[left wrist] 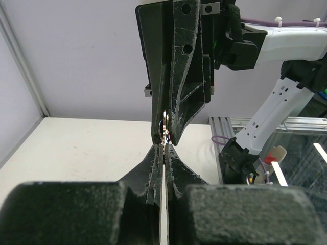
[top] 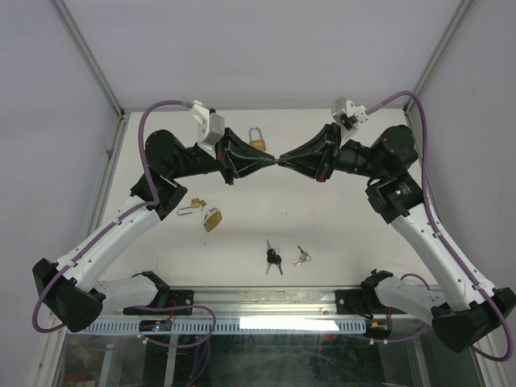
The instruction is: Unlock with the key
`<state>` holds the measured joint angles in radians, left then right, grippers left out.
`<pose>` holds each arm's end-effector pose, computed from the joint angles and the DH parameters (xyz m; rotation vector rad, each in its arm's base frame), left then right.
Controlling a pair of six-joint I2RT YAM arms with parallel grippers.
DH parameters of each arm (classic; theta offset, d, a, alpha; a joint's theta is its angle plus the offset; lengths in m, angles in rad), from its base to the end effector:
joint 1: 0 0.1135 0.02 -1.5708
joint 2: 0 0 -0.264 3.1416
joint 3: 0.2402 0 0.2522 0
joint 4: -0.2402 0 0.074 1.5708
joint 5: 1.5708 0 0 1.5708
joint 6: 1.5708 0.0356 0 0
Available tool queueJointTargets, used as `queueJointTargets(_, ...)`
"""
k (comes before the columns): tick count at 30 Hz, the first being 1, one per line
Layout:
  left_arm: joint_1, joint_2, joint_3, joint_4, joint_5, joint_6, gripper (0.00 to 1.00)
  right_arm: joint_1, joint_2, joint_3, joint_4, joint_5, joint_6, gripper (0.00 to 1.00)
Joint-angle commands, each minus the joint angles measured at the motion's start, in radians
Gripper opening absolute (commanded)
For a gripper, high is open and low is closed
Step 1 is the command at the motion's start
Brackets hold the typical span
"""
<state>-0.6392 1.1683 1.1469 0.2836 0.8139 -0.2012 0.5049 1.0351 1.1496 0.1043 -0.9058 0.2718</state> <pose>0.1915 -0.1746 0.4367 1.0058 1.1218 -1.2155 0.1750 0.1287 0.4489 -0.9591 1.2310 1.2308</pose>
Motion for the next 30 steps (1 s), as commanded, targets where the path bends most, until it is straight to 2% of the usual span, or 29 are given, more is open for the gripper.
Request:
queueJointTargets(1,-0.009,-0.016,0.001,-0.006,-0.066,0.051,0.04,0.004,0.000,0.025,0.058,-0.062,0.024,0.00)
queueJointTargets(4,-0.018,-0.013,0.001,-0.013,-0.044,0.060,0.13,0.005,0.001,0.025,0.059,-0.069,0.030,0.00)
queueJointTargets(5,-0.020,-0.012,0.001,-0.014,-0.040,0.062,0.11,0.005,0.003,0.026,0.060,-0.072,0.031,0.00)
queueJointTargets(7,-0.022,-0.012,0.003,-0.016,-0.034,0.067,0.00,0.006,0.003,0.026,0.061,-0.073,0.033,0.00)
queueJointTargets(18,-0.026,-0.050,0.017,-0.122,-0.046,0.151,0.00,0.004,-0.005,0.027,0.001,-0.082,-0.010,0.00)
queueJointTargets(23,-0.026,-0.059,0.019,-0.152,-0.060,0.146,0.00,0.005,0.021,0.031,-0.026,-0.098,-0.009,0.06)
queueJointTargets(30,-0.026,-0.069,0.013,-0.177,-0.061,0.105,0.00,0.005,0.046,0.038,-0.087,-0.118,-0.046,0.22)
